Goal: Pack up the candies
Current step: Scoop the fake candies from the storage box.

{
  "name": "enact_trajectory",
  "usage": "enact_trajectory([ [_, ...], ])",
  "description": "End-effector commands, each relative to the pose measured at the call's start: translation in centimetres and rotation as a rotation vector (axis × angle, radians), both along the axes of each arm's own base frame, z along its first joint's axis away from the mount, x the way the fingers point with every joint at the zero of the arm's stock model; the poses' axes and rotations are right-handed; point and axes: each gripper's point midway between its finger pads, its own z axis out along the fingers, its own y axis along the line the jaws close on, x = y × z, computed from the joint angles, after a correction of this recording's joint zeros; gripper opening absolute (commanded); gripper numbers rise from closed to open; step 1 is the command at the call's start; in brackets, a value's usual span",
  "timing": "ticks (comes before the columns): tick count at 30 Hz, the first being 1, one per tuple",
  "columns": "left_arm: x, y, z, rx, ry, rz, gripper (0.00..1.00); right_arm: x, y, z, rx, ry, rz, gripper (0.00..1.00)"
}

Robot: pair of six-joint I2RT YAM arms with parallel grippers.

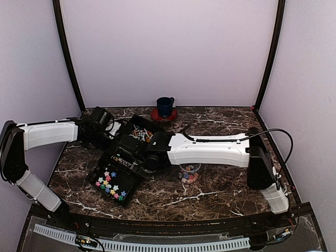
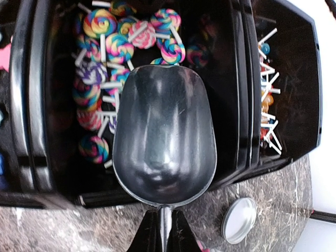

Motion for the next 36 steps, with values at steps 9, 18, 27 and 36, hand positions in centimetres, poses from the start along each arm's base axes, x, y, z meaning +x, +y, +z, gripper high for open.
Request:
enact_trajectory([
  [9,2.8,-2.8,7.2,-0.189,-0.175,-0.026,0.00,-0.3,-6.1,-2.3,-0.245,0.070,-0.020,0.00],
  [18,3.0,-2.5,5.9,-0.162,-0.134,0.010,0.00,1.7,-6.1,-1.5,-0.321,-0.049,-0.059,0.00],
  [27,2.1,-4.9,7.1,-0.294,-0.135,-0.091,0.00,3.4,-1.7,-2.6,-0.191,-0.128,-0.041,0.00],
  [36,0.8,-7.0,8.1,-0.377,-0.130,-0.208,0.00,3.3,3.0,-2.1,-0.042,-0.169,0.136,0.00],
])
